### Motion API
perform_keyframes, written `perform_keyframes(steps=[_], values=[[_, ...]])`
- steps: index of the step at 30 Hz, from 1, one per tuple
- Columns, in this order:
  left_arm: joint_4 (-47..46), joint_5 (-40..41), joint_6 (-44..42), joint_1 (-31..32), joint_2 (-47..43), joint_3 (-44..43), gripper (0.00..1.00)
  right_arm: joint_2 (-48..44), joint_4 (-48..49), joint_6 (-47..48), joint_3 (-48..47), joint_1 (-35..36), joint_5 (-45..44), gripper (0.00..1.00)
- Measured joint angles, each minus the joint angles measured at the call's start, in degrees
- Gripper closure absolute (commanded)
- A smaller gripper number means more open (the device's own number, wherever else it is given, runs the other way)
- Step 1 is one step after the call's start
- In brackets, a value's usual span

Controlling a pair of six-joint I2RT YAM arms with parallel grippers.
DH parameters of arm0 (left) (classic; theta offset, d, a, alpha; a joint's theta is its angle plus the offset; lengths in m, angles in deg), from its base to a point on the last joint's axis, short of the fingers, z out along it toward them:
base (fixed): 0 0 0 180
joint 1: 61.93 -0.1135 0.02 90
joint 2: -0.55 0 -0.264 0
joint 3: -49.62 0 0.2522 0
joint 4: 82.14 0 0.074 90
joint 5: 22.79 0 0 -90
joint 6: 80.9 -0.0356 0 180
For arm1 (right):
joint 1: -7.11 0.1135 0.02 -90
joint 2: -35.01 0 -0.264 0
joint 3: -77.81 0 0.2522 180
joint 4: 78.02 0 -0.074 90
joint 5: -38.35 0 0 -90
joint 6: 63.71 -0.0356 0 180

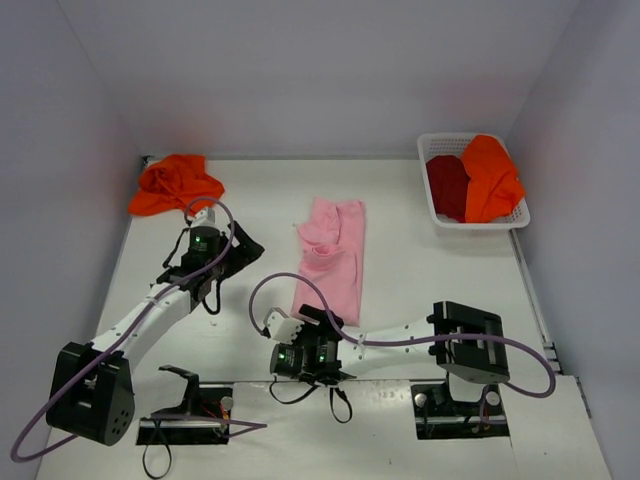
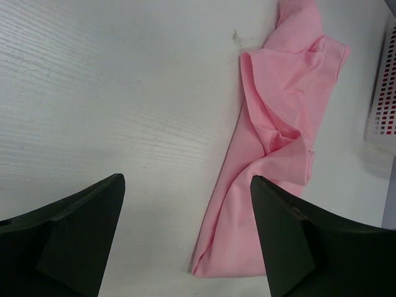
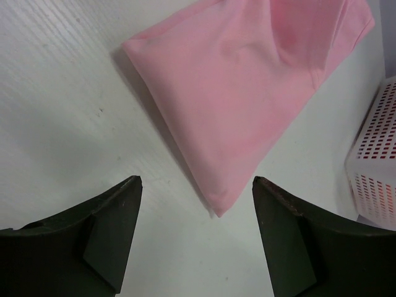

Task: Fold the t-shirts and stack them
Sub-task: Fold the tshirt

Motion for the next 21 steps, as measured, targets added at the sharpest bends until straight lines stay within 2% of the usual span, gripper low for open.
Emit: perform_keyframes(steps=[10,21], values=[[0.0,-0.8,0.0,-1.1,0.0,0.0,0.23,4.9,1.9,2.6,0.0,0.6,2.5,0.34],[-0.2,-2.1,-0.1,-3.9,0.4,0.0,0.23,6.8,5.9,4.4,0.0,0.5,0.2,0.38]])
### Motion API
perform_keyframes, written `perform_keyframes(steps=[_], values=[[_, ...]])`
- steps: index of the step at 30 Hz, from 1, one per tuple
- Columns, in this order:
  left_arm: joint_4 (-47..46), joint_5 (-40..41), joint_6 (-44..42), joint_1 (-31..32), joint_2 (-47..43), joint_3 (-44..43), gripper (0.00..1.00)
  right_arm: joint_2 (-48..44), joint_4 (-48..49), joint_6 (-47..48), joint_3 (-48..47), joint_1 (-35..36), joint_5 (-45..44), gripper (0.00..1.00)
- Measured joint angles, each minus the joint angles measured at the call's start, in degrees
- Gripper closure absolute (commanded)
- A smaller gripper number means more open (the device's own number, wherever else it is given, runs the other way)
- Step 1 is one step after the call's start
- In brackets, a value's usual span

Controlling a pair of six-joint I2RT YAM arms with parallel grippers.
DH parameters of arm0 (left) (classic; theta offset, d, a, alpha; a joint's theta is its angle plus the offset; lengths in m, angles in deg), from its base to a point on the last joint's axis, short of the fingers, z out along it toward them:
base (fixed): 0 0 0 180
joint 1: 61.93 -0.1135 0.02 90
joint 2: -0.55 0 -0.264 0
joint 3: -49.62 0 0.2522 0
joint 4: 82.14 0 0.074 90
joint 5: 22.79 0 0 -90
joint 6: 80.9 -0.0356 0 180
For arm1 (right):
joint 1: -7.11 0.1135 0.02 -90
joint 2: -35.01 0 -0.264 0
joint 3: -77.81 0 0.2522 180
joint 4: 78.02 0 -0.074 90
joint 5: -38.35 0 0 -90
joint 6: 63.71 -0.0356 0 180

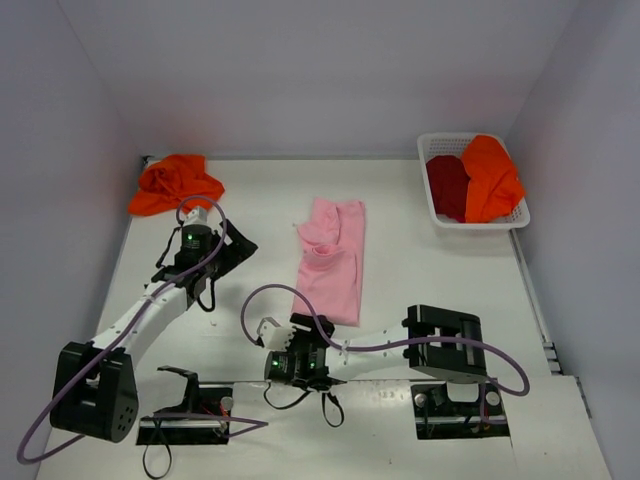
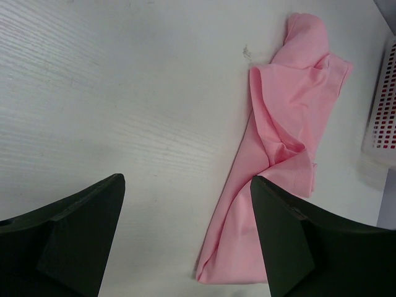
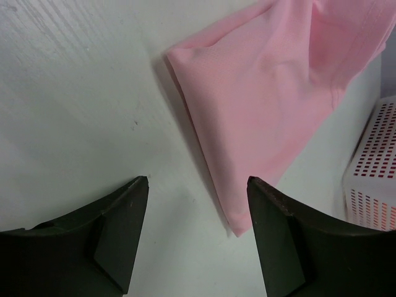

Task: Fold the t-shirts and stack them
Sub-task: Fold the tshirt

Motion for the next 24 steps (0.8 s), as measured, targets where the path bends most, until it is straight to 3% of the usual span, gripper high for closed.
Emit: perform_keyframes(steps=[17,24], values=[[-2.2,-2.2,-0.1,-1.8,2.3,0.6,0.23,1.3,2.5,0.7,0.0,-1.2,-2.2,0.4],[-2.5,-2.6,-0.1,-1.9,3.2,1.3,0.23,1.3,3.7,0.6,0.9,-7.0,-3.8,0.4]])
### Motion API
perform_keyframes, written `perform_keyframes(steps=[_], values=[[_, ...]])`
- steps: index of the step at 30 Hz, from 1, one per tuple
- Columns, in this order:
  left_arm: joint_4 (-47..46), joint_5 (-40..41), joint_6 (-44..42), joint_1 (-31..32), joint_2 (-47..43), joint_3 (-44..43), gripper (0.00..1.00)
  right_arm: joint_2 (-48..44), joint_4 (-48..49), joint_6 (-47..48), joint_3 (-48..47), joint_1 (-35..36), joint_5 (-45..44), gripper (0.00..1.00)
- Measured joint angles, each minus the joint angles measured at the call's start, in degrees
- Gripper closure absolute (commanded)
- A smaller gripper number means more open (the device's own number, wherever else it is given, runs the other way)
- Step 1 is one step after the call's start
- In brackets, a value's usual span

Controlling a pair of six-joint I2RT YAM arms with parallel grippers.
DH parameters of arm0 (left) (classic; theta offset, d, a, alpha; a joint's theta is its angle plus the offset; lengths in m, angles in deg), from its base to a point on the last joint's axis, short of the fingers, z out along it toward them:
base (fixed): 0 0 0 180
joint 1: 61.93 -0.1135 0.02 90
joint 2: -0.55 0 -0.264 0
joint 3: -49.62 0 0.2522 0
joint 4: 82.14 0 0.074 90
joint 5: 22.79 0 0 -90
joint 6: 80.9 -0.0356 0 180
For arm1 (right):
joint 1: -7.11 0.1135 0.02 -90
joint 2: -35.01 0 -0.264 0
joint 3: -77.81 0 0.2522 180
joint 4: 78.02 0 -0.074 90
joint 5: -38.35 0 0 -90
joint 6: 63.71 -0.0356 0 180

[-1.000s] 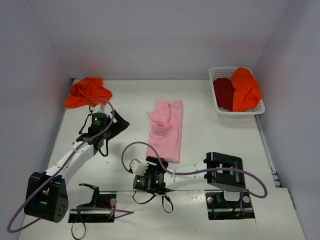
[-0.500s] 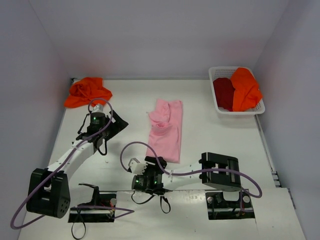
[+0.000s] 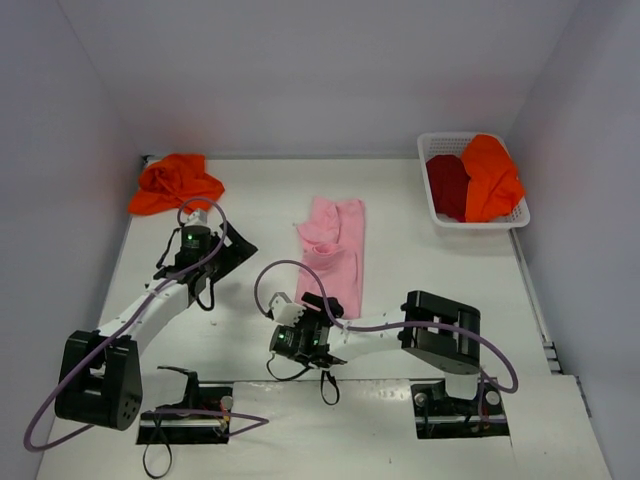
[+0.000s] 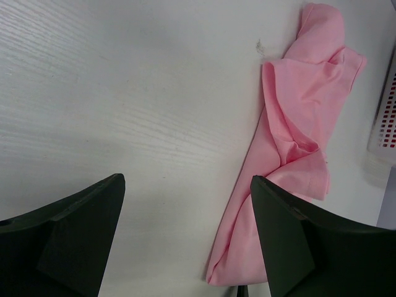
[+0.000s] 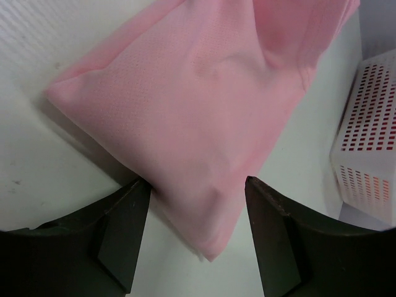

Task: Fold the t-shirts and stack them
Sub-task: Fold the tshirt

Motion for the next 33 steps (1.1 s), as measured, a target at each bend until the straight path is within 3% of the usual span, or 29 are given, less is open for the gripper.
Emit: perform_keyframes(steps=[6,12,25,33], values=[[-0.2,-0.8,0.0,-1.1,0.1,0.0,0.23,0.0,0.1,-0.3,0.5,-0.9,-0.9,0.4],[-0.6,-1.2,0.0,-1.6,0.2,0.0,0.23,0.2,0.1,-0.5,0.5,-1.0,0.0,0.54],[-1.1,-2.1,-0.1,-2.5,0.5,0.4,0.23,1.4,0.1,0.3,0.3,-1.0,0.5,0.66],[-1.5,-2.4,-0.1,-3.1,0.5,0.7,0.23,2.1,0.0,0.5,0.3,-1.0,1.6,0.9]])
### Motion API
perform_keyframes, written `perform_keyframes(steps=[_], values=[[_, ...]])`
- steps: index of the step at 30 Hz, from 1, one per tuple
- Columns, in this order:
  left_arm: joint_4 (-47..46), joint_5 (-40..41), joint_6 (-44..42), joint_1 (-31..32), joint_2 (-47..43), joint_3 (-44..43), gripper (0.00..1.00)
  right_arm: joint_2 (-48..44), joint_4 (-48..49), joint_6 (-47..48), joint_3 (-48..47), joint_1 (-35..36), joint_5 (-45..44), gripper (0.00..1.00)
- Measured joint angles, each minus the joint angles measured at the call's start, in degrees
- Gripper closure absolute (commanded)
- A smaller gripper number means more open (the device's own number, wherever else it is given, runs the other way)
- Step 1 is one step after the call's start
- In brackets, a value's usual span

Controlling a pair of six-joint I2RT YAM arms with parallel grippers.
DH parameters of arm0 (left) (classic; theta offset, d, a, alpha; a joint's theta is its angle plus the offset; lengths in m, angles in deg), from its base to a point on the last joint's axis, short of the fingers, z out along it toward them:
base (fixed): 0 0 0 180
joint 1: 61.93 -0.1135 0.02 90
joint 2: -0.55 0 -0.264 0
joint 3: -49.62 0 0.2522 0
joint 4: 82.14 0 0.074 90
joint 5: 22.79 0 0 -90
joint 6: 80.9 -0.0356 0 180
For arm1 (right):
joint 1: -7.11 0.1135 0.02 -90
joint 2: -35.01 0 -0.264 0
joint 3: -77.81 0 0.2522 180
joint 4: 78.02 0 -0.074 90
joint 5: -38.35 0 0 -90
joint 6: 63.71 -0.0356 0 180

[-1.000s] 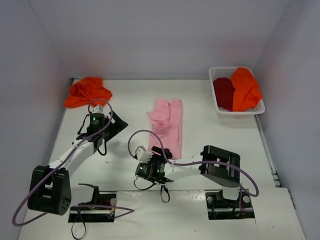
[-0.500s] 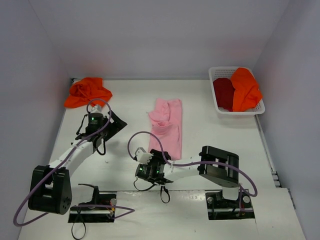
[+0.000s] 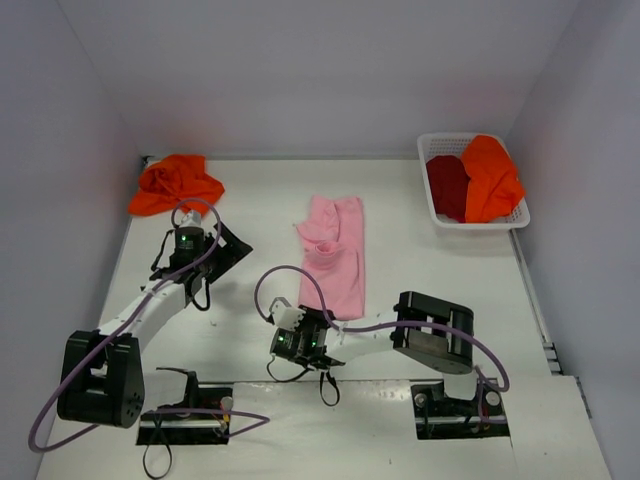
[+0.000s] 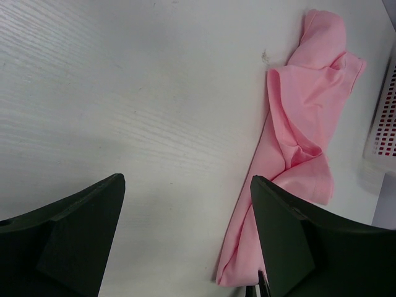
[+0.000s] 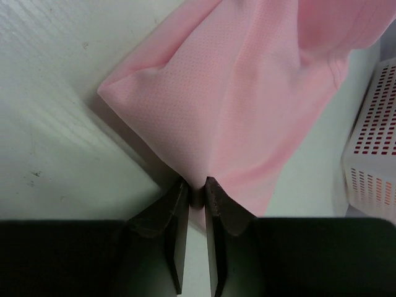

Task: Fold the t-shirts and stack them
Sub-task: Fold the tshirt

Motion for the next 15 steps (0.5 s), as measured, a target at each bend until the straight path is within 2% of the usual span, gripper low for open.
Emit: perform_keyframes(steps=[4,15], values=[[-0.1,-0.2,0.0,0.0,0.0,0.2,0.23,0.0,-0.4,-0.1,-0.1,0.0,1.1,1.0],[-0.5,-0.4,0.0,0.0,0.0,0.7,0.23,0.0,-3.4,-1.0,-2.5,0.0,2.3,1.0]])
